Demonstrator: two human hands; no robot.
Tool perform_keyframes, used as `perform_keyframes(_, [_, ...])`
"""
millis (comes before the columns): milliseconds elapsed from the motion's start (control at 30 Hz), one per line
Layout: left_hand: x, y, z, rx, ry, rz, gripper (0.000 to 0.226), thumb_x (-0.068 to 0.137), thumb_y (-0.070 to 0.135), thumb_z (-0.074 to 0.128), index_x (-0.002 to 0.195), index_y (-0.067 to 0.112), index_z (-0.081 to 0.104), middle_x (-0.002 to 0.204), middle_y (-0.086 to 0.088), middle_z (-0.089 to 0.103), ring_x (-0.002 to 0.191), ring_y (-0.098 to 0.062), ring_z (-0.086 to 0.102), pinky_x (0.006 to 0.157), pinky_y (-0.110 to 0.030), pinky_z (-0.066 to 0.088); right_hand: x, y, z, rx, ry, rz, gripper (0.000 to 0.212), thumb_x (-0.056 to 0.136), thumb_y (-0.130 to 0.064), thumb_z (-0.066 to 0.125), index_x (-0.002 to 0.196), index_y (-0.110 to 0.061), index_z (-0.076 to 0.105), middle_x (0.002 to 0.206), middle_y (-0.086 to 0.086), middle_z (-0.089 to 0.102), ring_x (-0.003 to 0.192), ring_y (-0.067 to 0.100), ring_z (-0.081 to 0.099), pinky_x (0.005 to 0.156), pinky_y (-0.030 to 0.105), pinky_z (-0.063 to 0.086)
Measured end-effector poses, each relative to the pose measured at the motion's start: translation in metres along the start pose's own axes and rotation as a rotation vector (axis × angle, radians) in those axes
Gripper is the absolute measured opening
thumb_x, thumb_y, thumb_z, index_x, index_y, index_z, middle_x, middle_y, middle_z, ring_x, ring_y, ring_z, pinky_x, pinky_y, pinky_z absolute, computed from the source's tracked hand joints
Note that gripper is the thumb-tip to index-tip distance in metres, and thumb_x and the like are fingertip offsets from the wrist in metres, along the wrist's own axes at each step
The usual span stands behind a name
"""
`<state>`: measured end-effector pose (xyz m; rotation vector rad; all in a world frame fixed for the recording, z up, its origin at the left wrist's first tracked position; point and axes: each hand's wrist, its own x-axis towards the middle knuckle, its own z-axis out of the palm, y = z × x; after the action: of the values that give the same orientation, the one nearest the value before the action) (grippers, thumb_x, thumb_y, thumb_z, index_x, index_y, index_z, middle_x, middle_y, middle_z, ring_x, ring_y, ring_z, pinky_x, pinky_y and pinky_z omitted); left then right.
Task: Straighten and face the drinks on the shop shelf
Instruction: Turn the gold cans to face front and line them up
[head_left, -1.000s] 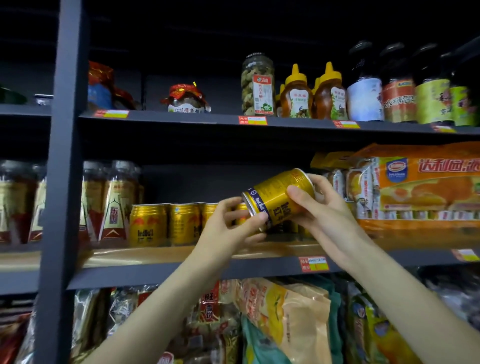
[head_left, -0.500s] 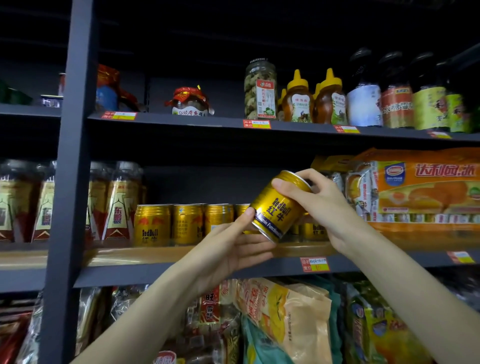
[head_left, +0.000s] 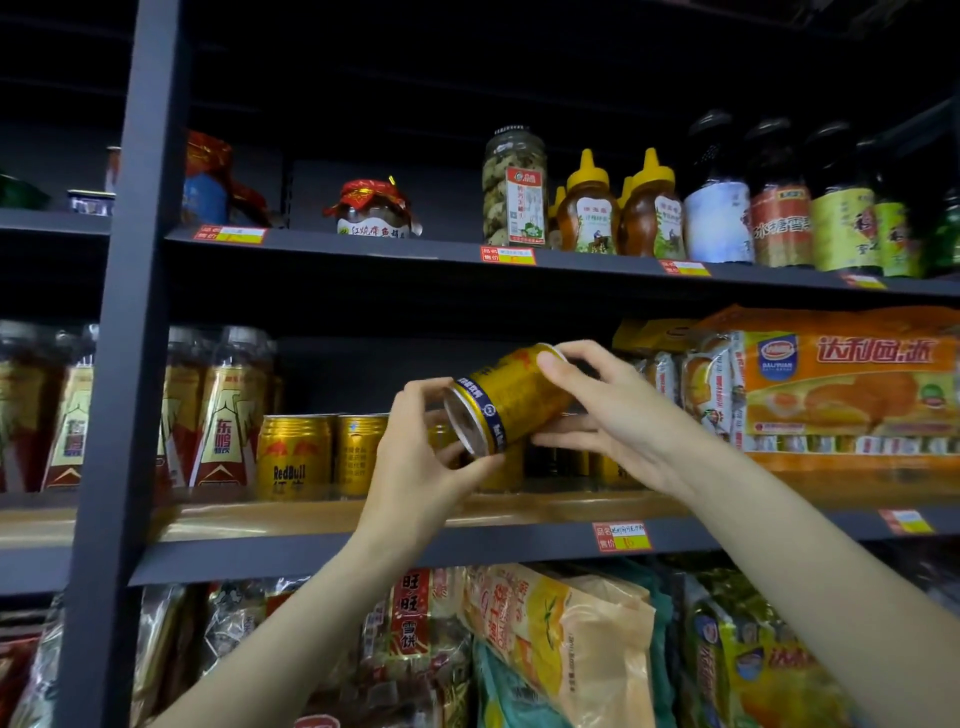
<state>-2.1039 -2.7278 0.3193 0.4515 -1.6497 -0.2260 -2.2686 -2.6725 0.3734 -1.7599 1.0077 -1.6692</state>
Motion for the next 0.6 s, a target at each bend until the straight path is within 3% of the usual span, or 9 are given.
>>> perform_keyframes(67, [0.002, -0.003, 0.001, 0.094, -0.014, 0.110, 0.070, 0.067, 0.005, 0.080, 0.119, 0.028, 0.039, 0.121, 0.005, 0.044, 0.113, -0.005, 0.050, 0.080, -0.008, 0.049, 0.002, 0.007, 0.003, 0.071, 0.011, 0.044, 0.038, 0.087, -0.031, 0.062, 0.121, -0.020, 0.049, 0.114, 0.006, 0.053, 0.104, 0.028, 0.061, 0.077, 0.038, 0.059])
perform_keyframes(133, [0.004, -0.002, -0.001, 0.064, -0.072, 0.107, 0.068, 0.069, 0.005, 0.078, 0.117, 0.033, 0.038, 0.121, 0.009, 0.042, 0.110, -0.004, 0.052, 0.077, -0.009, 0.050, 0.003, 0.014, 0.004, 0.150, 0.060, 0.049, 0.038, 0.085, -0.027, 0.065, 0.119, -0.019, 0.050, 0.114, 0.008, 0.055, 0.103, 0.029, 0.061, 0.075, 0.038, 0.060])
perform_keyframes(233, [0.004, 0.004, -0.004, -0.336, -0.210, -0.147, 0.055, 0.072, 0.017, 0.074, 0.116, 0.034, 0.043, 0.117, 0.006, 0.051, 0.097, -0.010, 0.066, 0.074, -0.025, 0.057, 0.005, 0.021, 0.002, 0.184, 0.098, -0.034, 0.033, 0.084, -0.022, 0.066, 0.115, -0.021, 0.053, 0.115, 0.008, 0.059, 0.104, 0.025, 0.062, 0.075, 0.035, 0.059])
perform_keyframes(300, [0.004, 0.004, -0.004, -0.441, -0.190, -0.235, 0.054, 0.067, 0.026, 0.072, 0.115, 0.030, 0.047, 0.114, -0.002, 0.056, 0.094, -0.016, 0.068, 0.075, -0.034, 0.058, 0.004, 0.024, 0.003, 0.199, 0.084, -0.083, 0.031, 0.086, -0.020, 0.064, 0.115, -0.022, 0.054, 0.115, 0.006, 0.059, 0.104, 0.021, 0.062, 0.073, 0.030, 0.058])
perform_keyframes(367, [0.003, 0.003, -0.003, -0.273, -0.107, -0.106, 0.055, 0.065, 0.032, 0.074, 0.114, 0.031, 0.049, 0.114, 0.000, 0.057, 0.097, -0.013, 0.066, 0.077, -0.034, 0.058, 0.003, 0.028, 0.005, 0.277, 0.039, -0.054, 0.034, 0.087, -0.019, 0.063, 0.119, -0.022, 0.053, 0.115, 0.007, 0.059, 0.103, 0.022, 0.064, 0.076, 0.031, 0.058])
perform_keyframes(467, [0.004, 0.002, 0.000, 0.027, -0.045, 0.139, 0.057, 0.072, 0.027, 0.076, 0.121, 0.034, 0.048, 0.118, 0.010, 0.051, 0.108, -0.001, 0.053, 0.083, -0.018, 0.051, 0.004, 0.034, 0.008, 0.458, -0.052, 0.124, 0.051, 0.078, -0.022, 0.067, 0.126, -0.019, 0.050, 0.119, 0.014, 0.059, 0.102, 0.029, 0.066, 0.083, 0.040, 0.057])
perform_keyframes(600, [0.009, -0.002, -0.009, 0.086, -0.205, 0.150, 0.071, 0.074, 0.023, 0.076, 0.132, 0.034, 0.037, 0.129, 0.018, 0.045, 0.118, 0.002, 0.046, 0.092, -0.018, 0.046, 0.008, 0.032, 0.002, 0.665, -0.010, 0.257, 0.035, 0.083, -0.020, 0.066, 0.116, -0.016, 0.054, 0.122, 0.021, 0.056, 0.107, 0.035, 0.060, 0.078, 0.043, 0.055])
